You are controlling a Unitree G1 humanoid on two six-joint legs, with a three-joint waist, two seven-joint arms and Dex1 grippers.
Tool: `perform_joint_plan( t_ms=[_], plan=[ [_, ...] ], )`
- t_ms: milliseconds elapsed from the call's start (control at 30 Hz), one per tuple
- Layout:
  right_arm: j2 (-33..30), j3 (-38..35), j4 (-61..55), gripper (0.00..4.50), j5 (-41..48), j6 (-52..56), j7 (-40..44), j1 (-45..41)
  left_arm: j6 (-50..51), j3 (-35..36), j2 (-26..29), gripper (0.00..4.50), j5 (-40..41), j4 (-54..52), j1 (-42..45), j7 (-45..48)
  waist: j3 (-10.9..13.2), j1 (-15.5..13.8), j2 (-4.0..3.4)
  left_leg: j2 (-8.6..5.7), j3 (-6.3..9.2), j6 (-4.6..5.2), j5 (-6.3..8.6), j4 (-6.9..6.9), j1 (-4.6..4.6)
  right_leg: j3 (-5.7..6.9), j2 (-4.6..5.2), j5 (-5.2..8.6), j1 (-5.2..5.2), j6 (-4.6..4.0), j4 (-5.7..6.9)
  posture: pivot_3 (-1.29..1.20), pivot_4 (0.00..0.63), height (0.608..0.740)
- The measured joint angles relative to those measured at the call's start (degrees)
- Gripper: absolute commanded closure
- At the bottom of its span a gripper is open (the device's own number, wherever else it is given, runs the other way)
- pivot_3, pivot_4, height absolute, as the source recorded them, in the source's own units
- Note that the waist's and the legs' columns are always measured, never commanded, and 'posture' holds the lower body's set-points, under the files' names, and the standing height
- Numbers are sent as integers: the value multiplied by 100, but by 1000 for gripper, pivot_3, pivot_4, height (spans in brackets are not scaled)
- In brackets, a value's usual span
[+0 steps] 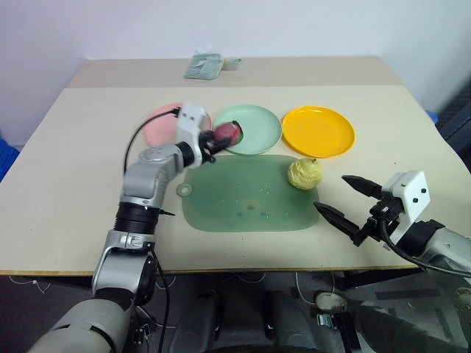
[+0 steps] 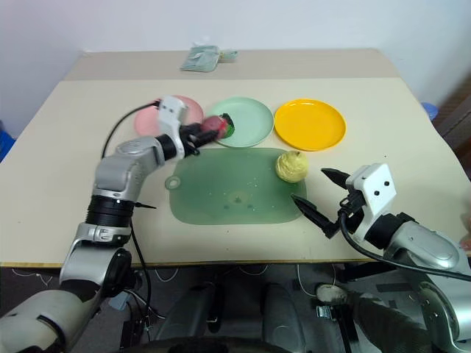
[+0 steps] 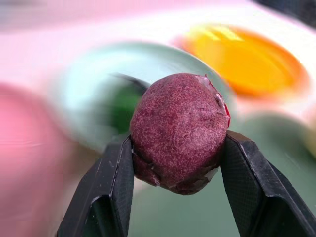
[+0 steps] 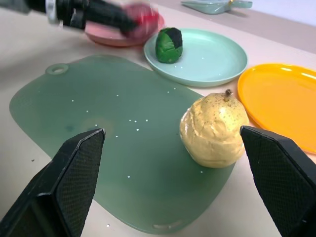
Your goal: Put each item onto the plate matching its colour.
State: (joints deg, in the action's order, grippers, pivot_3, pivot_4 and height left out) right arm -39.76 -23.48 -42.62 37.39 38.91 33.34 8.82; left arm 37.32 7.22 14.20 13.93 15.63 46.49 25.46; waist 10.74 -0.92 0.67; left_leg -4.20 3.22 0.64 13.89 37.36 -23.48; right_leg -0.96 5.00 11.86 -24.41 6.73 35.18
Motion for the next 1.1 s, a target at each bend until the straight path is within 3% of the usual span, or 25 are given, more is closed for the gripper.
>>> perform_joint_plan(
  t_ms=[233, 333, 400, 633, 733, 833, 900, 1000, 1100],
  plan=[
    [-49, 176, 198, 0, -21, -14, 85, -397, -632, 951, -20, 2234, -101, 1391, 670, -1818, -2, -9, 4, -5, 0, -1, 0, 2, 1, 3, -1, -1, 2, 1, 3, 0, 150, 740],
    [-70, 310, 302, 0, -55, -14, 83, -574, -992, 1002, -66, 1166, -147, 1968, 724, -2073, -1, -8, 5, -5, 0, -1, 0, 2, 1, 3, -1, -1, 1, 1, 4, 0, 150, 740],
    [-72, 386, 375, 0, -89, -30, 80, -682, -1171, 985, -76, 153, -159, 2219, 732, -2082, -1, 0, 5, -5, -1, -1, 0, 1, 1, 3, -1, -1, 1, 1, 3, 0, 150, 740],
    [-66, 696, 650, 0, -310, -105, 72, -951, -1236, 919, -61, 34, -71, 1891, 553, -1856, -1, 13, 4, -5, -1, -2, 0, -3, 1, 2, 0, -1, 0, 1, 2, 0, 150, 740],
    [14, 974, 982, 0, -523, -273, 65, -1230, -1384, 558, 312, 34, 220, 299, -605, -727, -5, 139, 3, 0, -19, -5, 0, -25, 9, -23, 1, -1, -10, -2, 3, 0, 150, 740],
    [93, 1259, 1430, 0, -741, -401, 59, -1517, -886, 502, 650, 34, 1064, -1022, -1542, 431, -4, 152, 4, 5, -12, -10, -3, -21, 4, -20, 4, -1, -16, -5, 4, 0, 150, 740],
    [167, 1428, 1620, 0, -789, -479, 101, -1695, -717, 465, 1180, 34, 1512, -1802, -2056, 1296, -5, 158, 4, 7, -12, -10, -3, -22, 5, -20, 4, -1, -15, -8, 4, 0, 150, 740],
    [283, 1616, 1947, 0, -807, -534, 193, -1940, -857, 392, 1945, 34, 1824, -2495, -2631, 2537, -9, 151, -3, 5, -13, -9, -2, -23, 7, -20, 8, 9, -10, -28, 0, 0, 150, 740],
    [338, 1775, 2336, 0, -925, -681, 308, -2222, -923, 298, 2235, 34, 2059, -2760, -3013, 3325, -9, 106, -6, 4, -12, -7, -2, -19, 7, -16, 13, 11, -5, -30, -5, 0, 150, 740]
  ],
)
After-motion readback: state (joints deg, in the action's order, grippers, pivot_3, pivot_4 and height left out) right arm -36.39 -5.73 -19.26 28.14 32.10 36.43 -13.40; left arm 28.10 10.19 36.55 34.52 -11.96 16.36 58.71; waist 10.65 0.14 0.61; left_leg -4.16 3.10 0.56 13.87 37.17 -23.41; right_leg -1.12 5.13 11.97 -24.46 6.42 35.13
